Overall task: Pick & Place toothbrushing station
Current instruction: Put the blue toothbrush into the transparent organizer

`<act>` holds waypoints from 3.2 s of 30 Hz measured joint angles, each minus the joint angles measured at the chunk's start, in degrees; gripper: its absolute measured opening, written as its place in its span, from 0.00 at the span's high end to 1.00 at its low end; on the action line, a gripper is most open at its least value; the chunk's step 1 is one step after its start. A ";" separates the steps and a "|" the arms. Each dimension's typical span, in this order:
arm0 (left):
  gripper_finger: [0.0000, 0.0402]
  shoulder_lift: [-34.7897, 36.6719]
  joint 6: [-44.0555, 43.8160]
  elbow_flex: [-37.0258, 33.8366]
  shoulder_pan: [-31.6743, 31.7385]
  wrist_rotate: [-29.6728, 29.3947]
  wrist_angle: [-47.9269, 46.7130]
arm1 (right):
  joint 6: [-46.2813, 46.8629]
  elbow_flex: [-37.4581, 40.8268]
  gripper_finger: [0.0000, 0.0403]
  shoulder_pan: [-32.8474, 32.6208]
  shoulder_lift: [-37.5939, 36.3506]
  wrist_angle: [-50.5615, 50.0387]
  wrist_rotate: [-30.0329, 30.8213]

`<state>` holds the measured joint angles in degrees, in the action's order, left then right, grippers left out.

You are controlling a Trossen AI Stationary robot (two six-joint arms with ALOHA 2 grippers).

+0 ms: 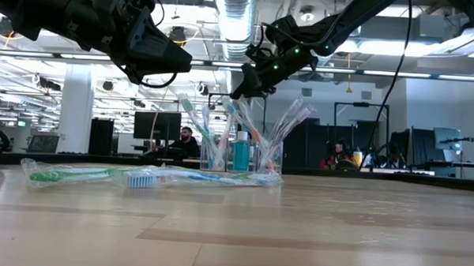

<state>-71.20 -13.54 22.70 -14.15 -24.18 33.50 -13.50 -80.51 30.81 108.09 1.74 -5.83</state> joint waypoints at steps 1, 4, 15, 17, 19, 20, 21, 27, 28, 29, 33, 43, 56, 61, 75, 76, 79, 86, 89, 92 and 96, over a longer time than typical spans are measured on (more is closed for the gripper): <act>0.74 0.00 0.00 0.01 0.00 0.00 0.00 | 0.30 0.00 0.84 -0.14 0.00 0.00 0.05; 0.74 0.00 0.00 0.00 0.00 0.00 0.00 | 1.25 0.22 0.84 -0.52 -1.95 -1.03 -0.06; 0.74 0.00 -0.02 0.00 0.00 0.01 -0.01 | 5.62 0.06 0.84 2.76 1.92 5.79 -0.50; 0.74 0.00 -0.02 0.00 0.00 0.01 -0.02 | 7.90 0.00 0.84 3.17 1.88 6.14 -2.94; 0.74 0.00 -0.02 0.00 0.00 0.00 -0.02 | 7.32 -0.02 0.84 3.17 1.88 6.04 -5.21; 0.74 0.00 0.00 0.01 0.00 0.00 -0.02 | 6.88 -0.02 0.84 3.16 1.88 6.01 -5.30; 0.74 0.00 0.07 0.00 0.00 0.00 -0.02 | 6.59 0.00 0.84 3.03 1.88 6.09 -5.37; 0.74 0.00 1.07 0.00 0.00 0.01 -0.02 | 5.38 -0.02 0.84 2.06 1.88 5.63 -5.68; 0.74 0.00 1.07 0.00 0.00 0.00 -0.02 | 5.42 -0.02 0.84 1.85 1.88 6.00 -5.68; 0.74 0.00 1.07 0.00 0.00 0.00 -0.02 | 5.42 -0.02 0.84 1.74 1.83 6.24 -5.66; 0.74 0.00 1.07 0.00 0.00 0.00 -0.02 | 5.40 -0.02 0.84 1.33 1.95 6.06 -5.66; 0.74 0.00 1.07 0.00 0.00 0.01 -0.04 | 2.55 -0.08 0.84 -0.61 3.66 4.94 -1.70; 0.74 0.00 1.07 0.00 0.00 0.00 -0.04 | 0.88 -0.07 0.84 -1.58 3.72 5.14 0.94; 0.74 0.00 1.07 0.00 0.00 0.00 -0.04 | 0.88 -0.07 0.84 -1.53 3.72 4.16 1.40; 0.74 0.00 1.07 0.00 0.00 0.00 -0.04 | -0.63 -0.07 1.00 -1.57 3.70 2.19 4.64; 0.74 0.00 1.07 0.00 0.00 0.01 -0.05 | -0.62 -0.07 1.00 -1.57 3.54 1.72 4.69; 0.74 0.00 1.07 0.00 0.00 0.00 -0.07 | -0.61 -0.07 1.00 -1.55 3.28 1.03 4.71; 0.74 0.00 1.07 0.00 0.00 0.01 -0.09 | -0.46 -0.08 1.00 -1.53 1.67 -0.91 4.55; 0.74 0.00 1.07 0.00 -0.02 0.02 -0.11 | -0.46 -0.06 1.00 -1.53 -0.14 -1.79 4.51; 0.74 0.00 1.07 0.00 -0.01 0.02 -0.10 | -0.46 -0.07 1.00 -1.12 -2.51 -4.77 4.38; 0.74 0.00 1.07 0.00 -0.01 0.01 -0.11 | -0.51 -0.07 1.00 -1.00 -5.30 -8.66 4.42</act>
<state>-71.20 -12.47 22.70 -14.17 -24.18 33.39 -14.01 -80.58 29.80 102.79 -6.92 -1.41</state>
